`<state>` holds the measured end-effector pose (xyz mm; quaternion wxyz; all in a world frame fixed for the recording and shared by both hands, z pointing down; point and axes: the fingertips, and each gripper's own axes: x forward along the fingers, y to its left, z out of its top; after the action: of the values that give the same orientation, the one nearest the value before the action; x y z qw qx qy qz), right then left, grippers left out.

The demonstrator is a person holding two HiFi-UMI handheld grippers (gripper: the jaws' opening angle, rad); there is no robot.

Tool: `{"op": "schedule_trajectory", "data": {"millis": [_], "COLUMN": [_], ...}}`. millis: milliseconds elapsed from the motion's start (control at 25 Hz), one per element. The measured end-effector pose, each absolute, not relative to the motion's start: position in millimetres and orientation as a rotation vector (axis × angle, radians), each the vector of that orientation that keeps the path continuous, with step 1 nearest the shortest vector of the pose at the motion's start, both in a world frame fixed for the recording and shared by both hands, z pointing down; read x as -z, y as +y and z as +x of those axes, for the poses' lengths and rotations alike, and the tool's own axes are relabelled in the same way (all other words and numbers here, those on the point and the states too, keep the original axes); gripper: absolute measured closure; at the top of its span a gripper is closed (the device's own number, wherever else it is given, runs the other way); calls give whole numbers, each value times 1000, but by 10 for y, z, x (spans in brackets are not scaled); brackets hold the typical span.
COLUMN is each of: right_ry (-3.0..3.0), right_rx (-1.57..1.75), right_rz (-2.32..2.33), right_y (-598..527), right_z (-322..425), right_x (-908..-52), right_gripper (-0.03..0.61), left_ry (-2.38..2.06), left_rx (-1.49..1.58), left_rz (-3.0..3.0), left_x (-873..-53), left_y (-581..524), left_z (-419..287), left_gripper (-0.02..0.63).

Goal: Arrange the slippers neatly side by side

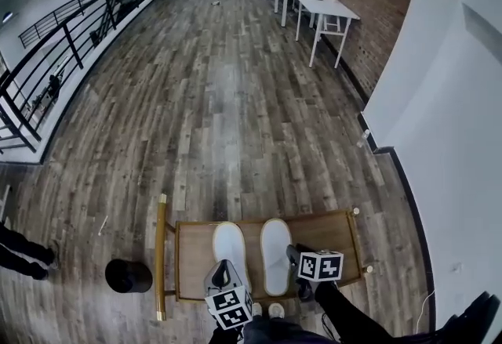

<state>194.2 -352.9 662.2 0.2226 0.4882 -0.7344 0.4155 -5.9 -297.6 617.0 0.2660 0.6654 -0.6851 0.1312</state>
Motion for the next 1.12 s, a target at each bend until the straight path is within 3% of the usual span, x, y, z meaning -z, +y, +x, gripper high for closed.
{"op": "schedule_trajectory", "data": {"millis": [480, 600, 1120], "right_ry": [-1828, -1835, -1871], "right_rx": [-1197, -1198, -1168], "right_rz": [1218, 1177, 1099], "right_y": [-3661, -3648, -3684], "right_z": [1868, 1801, 1613], "right_x": [-7187, -7202, -7157], "right_gripper": [486, 555, 557], "left_ry": [-1854, -1867, -1857], "left_rx": [-405, -403, -398], "left_rz": [1780, 1768, 1758], "left_x": [-6213, -6226, -6243], "left_y": [-2923, -2918, -2926], "left_z": [-187, -242, -243], "left_gripper": [614, 614, 614]}}
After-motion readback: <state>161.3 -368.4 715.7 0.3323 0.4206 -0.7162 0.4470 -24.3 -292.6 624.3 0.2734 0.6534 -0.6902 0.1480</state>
